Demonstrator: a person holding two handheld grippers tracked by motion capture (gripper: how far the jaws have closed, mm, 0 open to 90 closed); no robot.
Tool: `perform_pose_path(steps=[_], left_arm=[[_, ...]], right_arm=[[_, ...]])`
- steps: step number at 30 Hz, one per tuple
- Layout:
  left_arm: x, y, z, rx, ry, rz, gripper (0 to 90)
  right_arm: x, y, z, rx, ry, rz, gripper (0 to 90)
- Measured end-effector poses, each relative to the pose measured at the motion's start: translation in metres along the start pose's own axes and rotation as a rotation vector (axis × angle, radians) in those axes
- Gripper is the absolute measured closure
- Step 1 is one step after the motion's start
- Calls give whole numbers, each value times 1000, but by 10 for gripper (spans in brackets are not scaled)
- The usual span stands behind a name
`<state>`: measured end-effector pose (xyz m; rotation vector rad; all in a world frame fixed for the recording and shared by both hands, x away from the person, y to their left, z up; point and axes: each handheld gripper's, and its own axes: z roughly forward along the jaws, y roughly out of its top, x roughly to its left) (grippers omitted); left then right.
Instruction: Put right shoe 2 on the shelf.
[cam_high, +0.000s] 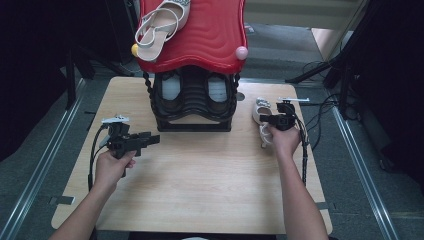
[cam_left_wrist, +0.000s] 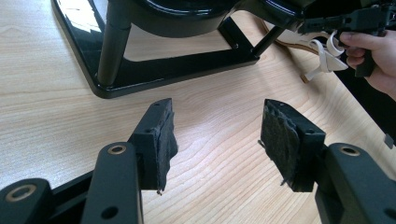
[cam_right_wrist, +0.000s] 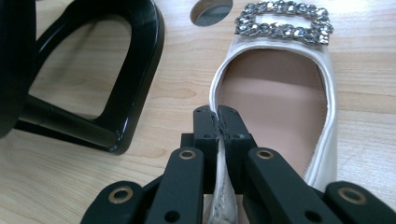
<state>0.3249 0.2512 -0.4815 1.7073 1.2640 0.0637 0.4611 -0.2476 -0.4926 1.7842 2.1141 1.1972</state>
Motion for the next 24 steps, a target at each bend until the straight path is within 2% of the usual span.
perform_pose_path(steps=[3, 10, 16, 24], left_arm=[[0, 0, 0, 0, 0, 0, 447], [0, 0, 0, -2, 1, 3, 448], [0, 0, 0, 0, -1, 0, 448], [0, 0, 0, 2, 1, 2, 448]], right_arm=[[-2, 1, -2, -13, 4, -4, 888], [-8, 5, -11, -50, 19, 50, 889], [-15, 11, -19, -71, 81, 129, 889], [-10, 20, -27, -79, 108, 127, 889]])
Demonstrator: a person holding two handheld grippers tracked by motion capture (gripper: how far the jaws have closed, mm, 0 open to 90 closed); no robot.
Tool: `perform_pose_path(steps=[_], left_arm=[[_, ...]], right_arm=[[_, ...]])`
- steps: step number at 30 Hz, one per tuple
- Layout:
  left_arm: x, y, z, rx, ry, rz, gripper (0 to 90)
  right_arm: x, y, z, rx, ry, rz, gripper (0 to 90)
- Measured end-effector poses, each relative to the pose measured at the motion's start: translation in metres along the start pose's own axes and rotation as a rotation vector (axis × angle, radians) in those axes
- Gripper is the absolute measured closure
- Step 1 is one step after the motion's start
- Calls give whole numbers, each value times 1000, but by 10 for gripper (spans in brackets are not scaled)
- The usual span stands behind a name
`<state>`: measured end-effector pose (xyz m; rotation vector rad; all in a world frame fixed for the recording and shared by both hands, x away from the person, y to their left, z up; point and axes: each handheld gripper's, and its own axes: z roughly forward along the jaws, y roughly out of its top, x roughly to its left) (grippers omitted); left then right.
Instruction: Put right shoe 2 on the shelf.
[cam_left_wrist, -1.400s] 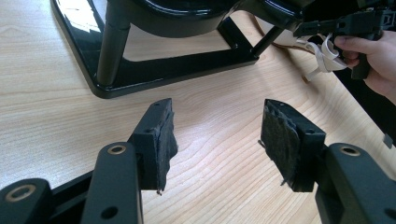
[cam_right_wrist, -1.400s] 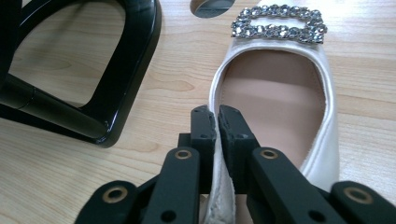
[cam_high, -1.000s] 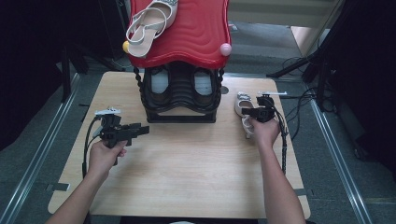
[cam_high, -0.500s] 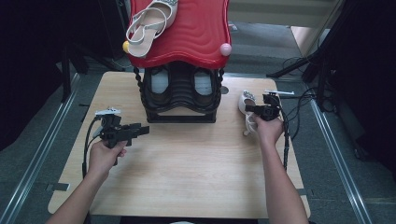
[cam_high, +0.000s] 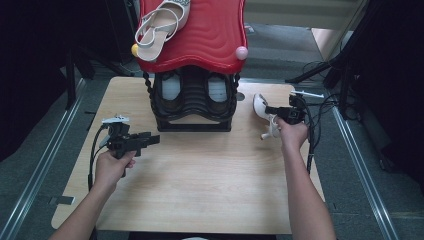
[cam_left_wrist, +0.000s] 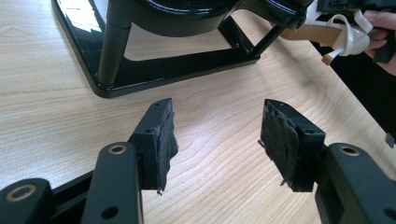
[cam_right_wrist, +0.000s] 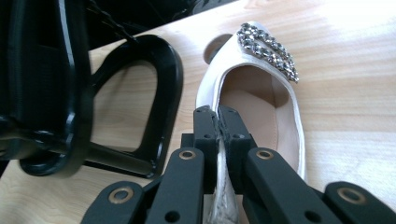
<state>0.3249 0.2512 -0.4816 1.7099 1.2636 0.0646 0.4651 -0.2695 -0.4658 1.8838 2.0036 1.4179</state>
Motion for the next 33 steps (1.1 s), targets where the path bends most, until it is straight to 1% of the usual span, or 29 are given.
perform_pose_path(steps=[3, 5, 8, 12, 17, 21, 27, 33], left_arm=[[0, 0, 0, -1, -2, 1, 448], [0, 0, -1, -1, 0, 3, 448], [0, 0, -1, -2, -2, 2, 448], [0, 0, -1, 0, -1, 3, 448], [-1, 0, -1, 5, 9, 21, 452], [0, 0, -1, 5, 5, 15, 450], [0, 0, 0, 4, 4, 14, 451], [0, 0, -1, 6, 3, 14, 451]], right_arm=[[5, 4, -2, -6, 6, 2, 889], [6, 6, -3, -6, 17, 9, 889], [11, 11, -5, -4, 14, 4, 889], [16, 16, -9, -9, 32, 7, 889], [25, 25, -13, -10, 42, -1, 889], [34, 34, -19, -17, 53, 1, 889], [46, 46, -28, -30, 64, -19, 888], [59, 59, -37, -45, 81, -14, 888]])
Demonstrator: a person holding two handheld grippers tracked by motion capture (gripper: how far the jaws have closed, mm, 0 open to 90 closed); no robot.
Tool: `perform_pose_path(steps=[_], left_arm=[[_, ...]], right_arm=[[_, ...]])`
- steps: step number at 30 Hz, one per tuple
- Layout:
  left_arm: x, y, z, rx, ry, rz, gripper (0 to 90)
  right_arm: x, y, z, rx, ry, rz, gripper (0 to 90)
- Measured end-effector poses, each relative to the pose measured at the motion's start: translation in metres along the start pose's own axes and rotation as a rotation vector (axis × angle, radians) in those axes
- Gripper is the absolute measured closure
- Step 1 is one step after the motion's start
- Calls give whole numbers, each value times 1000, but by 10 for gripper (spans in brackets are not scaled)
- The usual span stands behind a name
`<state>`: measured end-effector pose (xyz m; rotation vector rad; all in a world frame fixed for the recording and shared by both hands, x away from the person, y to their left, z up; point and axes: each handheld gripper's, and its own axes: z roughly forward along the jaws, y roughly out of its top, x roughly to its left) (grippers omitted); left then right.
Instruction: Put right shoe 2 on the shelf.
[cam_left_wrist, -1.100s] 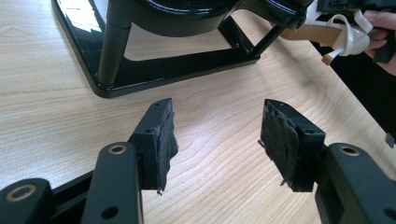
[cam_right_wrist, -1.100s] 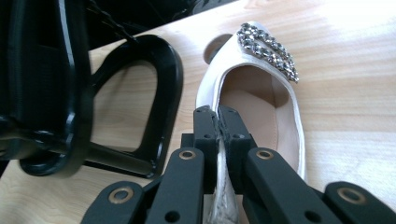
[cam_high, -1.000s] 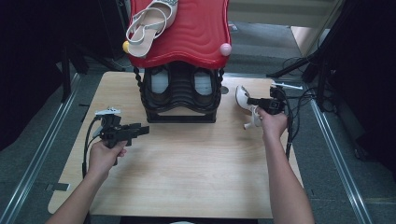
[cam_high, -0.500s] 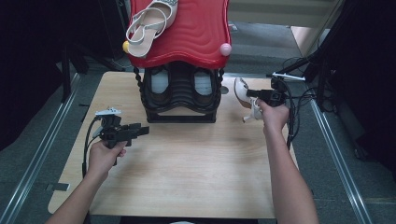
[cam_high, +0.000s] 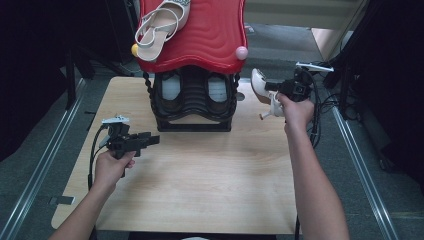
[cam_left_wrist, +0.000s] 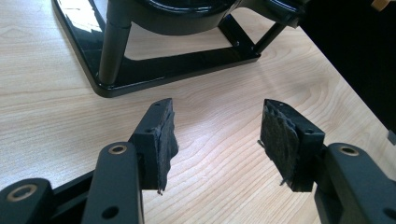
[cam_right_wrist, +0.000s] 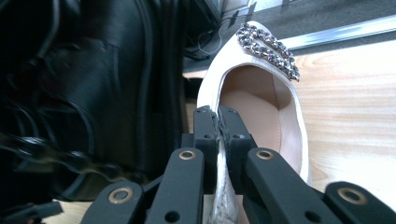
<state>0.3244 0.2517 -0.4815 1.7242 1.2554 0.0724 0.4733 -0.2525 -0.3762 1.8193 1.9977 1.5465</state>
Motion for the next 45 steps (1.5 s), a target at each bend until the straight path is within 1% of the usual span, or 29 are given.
perform_pose_path(steps=[6, 10, 13, 15, 19, 23, 27, 28, 31, 34, 35, 37, 38, 41, 45], left_arm=[[0, 0, 0, 1, -4, 1, 451], [-1, -1, 1, 8, 6, 13, 455], [-1, 0, 1, 4, 5, 12, 454], [-1, 0, 0, 7, 5, 22, 452], [-1, 0, 1, 4, 4, 11, 452], [-2, 0, 0, 5, 2, 13, 452], [-1, 0, 1, 8, 4, 13, 452], [-1, 0, 1, 9, 4, 16, 452], [-2, 0, 1, 10, 1, 15, 453], [-2, -1, 1, 13, 0, 17, 452], [-2, -1, 1, 14, -1, 20, 453], [-3, -1, 1, 13, 1, 16, 453], [-3, -1, 1, 14, 0, 19, 453], [-3, -1, 2, 10, 1, 19, 453], [-3, -1, 2, 13, -3, 19, 453]], right_arm=[[19, 19, -10, -19, 8, -20, 888], [31, 32, -18, -35, 16, -32, 888], [41, 41, -25, -47, 24, -37, 888], [46, 47, -30, -56, 26, -42, 887], [57, 58, -40, -70, 25, -52, 887], [67, 70, -48, -72, 26, -52, 887], [76, 80, -55, -84, 24, -56, 887], [80, 83, -57, -89, 22, -66, 887], [90, 91, -61, -95, 23, -75, 887], [101, 99, -66, -112, 38, -72, 887], [104, 101, -67, -116, 41, -80, 887], [112, 107, -69, -125, 45, -89, 887], [119, 111, -72, -133, 44, -97, 887], [130, 117, -76, -149, 50, -109, 887], [148, 127, -81, -174, 64, -124, 887]])
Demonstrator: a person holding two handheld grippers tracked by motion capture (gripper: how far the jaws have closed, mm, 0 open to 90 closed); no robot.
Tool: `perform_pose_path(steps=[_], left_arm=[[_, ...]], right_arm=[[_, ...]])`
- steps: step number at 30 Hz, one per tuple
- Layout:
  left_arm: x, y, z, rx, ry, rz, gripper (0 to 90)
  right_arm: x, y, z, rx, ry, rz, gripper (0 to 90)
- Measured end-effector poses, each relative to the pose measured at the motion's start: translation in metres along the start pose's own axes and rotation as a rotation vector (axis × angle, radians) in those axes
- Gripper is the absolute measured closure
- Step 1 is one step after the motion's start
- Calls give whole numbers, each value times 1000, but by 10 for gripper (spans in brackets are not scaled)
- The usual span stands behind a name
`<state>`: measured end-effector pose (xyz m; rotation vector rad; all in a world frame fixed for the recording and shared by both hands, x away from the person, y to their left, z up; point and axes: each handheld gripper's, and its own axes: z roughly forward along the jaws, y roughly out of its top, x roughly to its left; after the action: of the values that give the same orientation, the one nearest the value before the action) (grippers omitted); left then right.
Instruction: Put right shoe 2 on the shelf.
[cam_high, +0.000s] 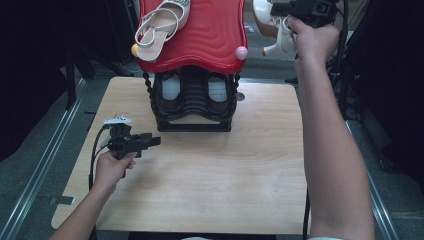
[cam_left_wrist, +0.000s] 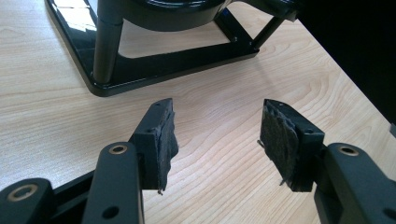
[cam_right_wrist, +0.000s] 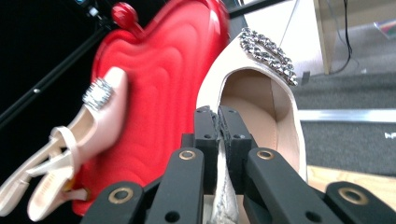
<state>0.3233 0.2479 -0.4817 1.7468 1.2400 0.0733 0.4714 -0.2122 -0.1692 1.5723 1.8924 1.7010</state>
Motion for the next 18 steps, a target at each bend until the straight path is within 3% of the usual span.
perform_pose_path(steps=[11, 18], left_arm=[[0, 0, 0, 2, -4, 2, 453], [0, 0, 0, -1, -7, 0, 453]], right_arm=[[52, 20, 8, -35, 52, -67, 887], [67, 15, 32, -21, 77, -86, 887]])
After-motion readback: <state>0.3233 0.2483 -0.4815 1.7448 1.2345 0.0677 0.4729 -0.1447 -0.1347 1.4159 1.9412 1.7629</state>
